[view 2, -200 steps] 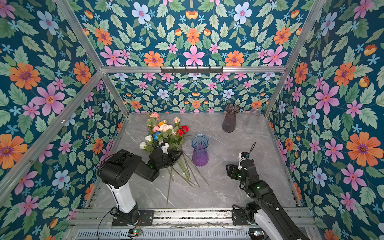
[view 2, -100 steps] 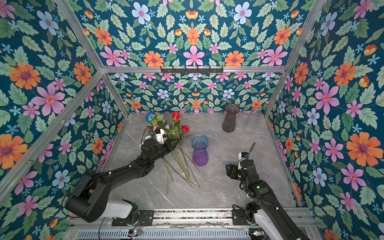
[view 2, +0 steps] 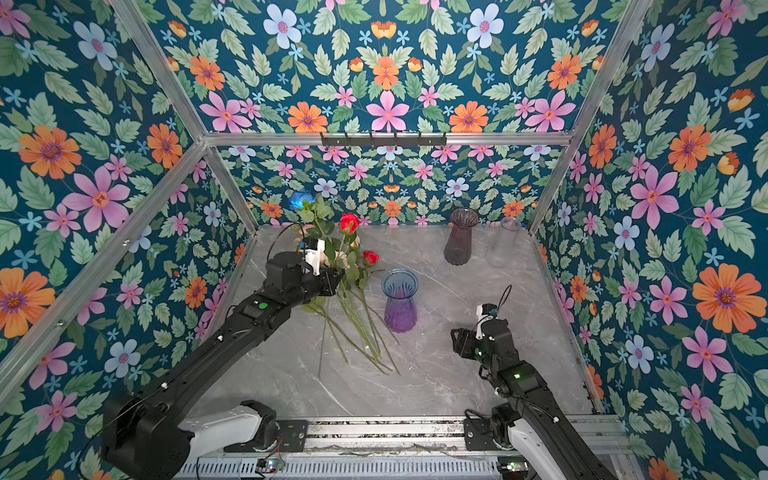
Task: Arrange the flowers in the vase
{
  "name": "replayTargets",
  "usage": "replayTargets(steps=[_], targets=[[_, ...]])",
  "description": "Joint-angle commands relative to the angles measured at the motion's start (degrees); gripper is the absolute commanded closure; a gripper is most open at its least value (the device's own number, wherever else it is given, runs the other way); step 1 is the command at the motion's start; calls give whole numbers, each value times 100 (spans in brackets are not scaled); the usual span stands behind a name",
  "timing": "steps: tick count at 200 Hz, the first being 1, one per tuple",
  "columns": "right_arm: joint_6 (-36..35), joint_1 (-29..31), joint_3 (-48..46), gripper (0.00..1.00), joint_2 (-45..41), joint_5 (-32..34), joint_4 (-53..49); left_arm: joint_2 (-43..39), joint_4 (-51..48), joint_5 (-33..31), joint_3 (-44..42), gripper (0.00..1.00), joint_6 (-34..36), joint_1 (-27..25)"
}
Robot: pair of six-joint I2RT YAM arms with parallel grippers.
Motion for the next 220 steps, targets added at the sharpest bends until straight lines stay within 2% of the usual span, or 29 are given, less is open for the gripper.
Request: replayTargets(steps=[1,20,38,71,98,129,151,176,220], targets=[[-110,14,204,31,-321,-588,231,-289,-693,241,266,100,578,-27],[-70,33,605,31,-340,-940,324,-348,-1289,47,616,100,699,-26],[-232,114,1300,32,77,-1555,301,-280,-1686,291,873,100,842,-40],[-702,1065,2630,30,851,-1800,431,-508,-1435,989,759,100,874,-134],[-341,1253,3403,31,1887,-2430,1073,-693,-1261,1180,686,100,817,-184],[231,1363,3814,37,2697,-2658,2097,-842,-1124,1201,572,100,671,-193],[45,1741,4200,44,3149,-2642,2229,-882,-1048,1238,486,100,600,-209],[-212,2210,4533,45,3616,-2530,2262,-898,-900,1393,413,100,475,-211],[-4,2444,4668,46,4207,-2629,3000,-1045,-626,1565,349,100,175,-211]])
